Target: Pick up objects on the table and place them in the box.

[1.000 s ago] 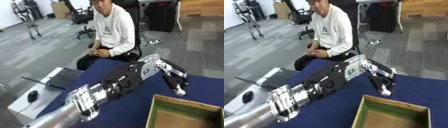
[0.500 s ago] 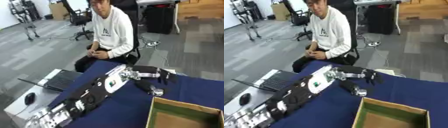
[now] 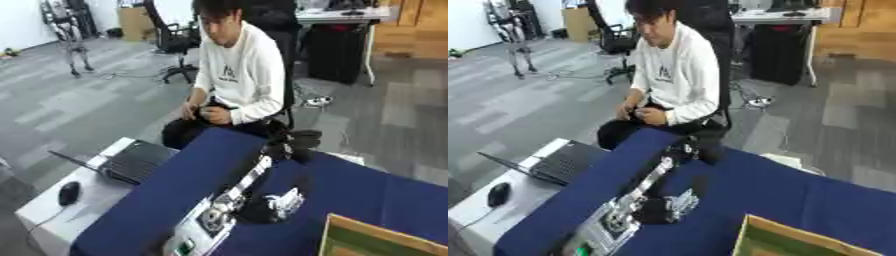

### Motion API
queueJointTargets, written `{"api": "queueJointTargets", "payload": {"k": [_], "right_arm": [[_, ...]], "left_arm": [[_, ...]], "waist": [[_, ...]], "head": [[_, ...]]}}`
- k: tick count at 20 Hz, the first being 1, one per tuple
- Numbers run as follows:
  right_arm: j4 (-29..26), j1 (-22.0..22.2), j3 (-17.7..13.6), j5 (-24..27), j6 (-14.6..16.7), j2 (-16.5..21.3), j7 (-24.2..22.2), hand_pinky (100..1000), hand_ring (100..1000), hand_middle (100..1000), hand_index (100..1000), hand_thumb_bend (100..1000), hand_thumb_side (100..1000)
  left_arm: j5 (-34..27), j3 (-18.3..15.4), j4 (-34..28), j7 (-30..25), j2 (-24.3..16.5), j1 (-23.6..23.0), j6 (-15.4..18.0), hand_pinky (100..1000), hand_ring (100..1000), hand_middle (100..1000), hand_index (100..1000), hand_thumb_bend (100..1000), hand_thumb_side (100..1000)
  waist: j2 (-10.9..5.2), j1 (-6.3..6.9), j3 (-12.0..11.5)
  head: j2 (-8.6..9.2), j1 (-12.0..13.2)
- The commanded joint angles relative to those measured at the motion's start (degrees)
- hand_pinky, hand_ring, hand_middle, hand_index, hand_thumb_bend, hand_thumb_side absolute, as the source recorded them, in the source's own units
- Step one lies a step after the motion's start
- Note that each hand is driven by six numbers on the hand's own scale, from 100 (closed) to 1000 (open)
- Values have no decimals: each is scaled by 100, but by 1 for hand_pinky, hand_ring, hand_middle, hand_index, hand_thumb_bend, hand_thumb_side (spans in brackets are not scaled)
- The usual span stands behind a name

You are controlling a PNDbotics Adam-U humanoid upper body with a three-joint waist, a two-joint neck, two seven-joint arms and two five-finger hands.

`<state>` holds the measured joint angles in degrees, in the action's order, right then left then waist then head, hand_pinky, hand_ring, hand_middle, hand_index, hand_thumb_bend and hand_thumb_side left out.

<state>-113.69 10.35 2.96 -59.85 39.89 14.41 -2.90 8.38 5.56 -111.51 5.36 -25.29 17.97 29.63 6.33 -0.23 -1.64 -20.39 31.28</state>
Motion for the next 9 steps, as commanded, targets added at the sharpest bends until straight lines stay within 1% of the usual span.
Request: {"api": "queueJointTargets", "payload": {"k": [1, 2, 3, 4, 6, 7, 8, 9], "right_arm": [[-90, 102, 319, -305, 20, -156, 277, 270, 460, 474, 651, 316, 1000], [-90, 137, 436, -344, 90, -203, 362, 270, 460, 472, 643, 263, 1000], [-90, 160, 500, -390, 135, -236, 434, 261, 452, 461, 632, 240, 1000], [-90, 177, 542, -438, 178, -264, 507, 250, 443, 450, 621, 282, 1000], [-90, 193, 594, -531, 248, -295, 621, 235, 434, 443, 588, 298, 1000], [-90, 195, 606, -584, 261, -301, 672, 195, 408, 424, 563, 321, 999], [-90, 195, 604, -642, 244, -303, 750, 157, 377, 391, 531, 318, 956], [-90, 194, 602, -718, 211, -300, 846, 123, 348, 354, 487, 324, 889]], "left_arm": [[82, 93, -295, -124, 25, 125, 330, 714, 691, 851, 869, 968, 633], [79, 147, -301, -191, 36, 160, 405, 719, 693, 852, 868, 1000, 602], [86, 177, -305, -274, 41, 188, 466, 721, 698, 850, 862, 1000, 577], [106, 191, -306, -360, 36, 214, 511, 719, 696, 850, 861, 1000, 581], [132, 216, -307, -483, 6, 232, 568, 718, 696, 848, 860, 1000, 592], [141, 224, -308, -525, -10, 226, 584, 716, 696, 855, 868, 1000, 585], [157, 226, -308, -571, -29, 208, 551, 717, 701, 867, 878, 1000, 572], [176, 229, -308, -618, -40, 198, 496, 712, 702, 874, 883, 1000, 582]], "waist": [[-79, -21, -67], [-82, -37, -109], [-84, -49, -144], [-85, -59, -181], [-81, -72, -233], [-79, -75, -248], [-77, -78, -257], [-76, -79, -260]], "head": [[17, 85], [-13, 149], [-59, 201], [-120, 244], [-239, 269], [-290, 256], [-372, 209], [-432, 167]]}}
